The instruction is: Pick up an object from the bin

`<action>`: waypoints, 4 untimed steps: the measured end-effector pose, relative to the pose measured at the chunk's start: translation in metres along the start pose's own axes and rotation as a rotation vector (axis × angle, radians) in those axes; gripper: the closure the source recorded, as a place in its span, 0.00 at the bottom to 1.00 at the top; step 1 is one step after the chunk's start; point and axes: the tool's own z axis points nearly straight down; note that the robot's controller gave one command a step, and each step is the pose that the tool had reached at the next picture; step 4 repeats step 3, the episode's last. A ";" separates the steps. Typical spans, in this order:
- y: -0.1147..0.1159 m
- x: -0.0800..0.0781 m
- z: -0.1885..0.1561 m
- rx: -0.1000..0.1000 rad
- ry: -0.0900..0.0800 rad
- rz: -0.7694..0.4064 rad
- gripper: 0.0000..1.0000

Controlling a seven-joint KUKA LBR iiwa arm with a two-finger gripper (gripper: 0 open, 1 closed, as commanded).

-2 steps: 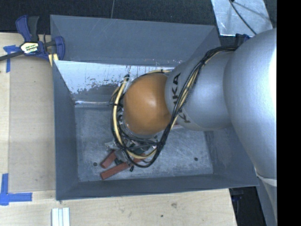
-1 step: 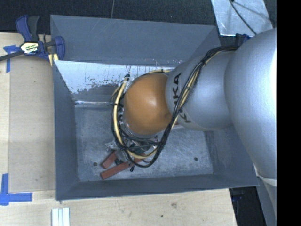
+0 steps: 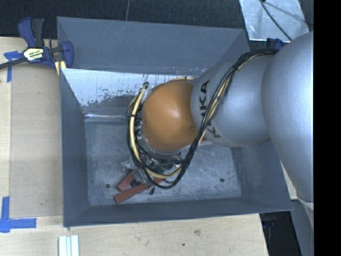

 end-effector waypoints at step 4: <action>-0.001 -0.002 -0.094 0.006 -0.011 0.001 1.00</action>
Offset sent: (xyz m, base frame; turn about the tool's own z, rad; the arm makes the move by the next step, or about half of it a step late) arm -0.0001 0.0002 0.0224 0.0000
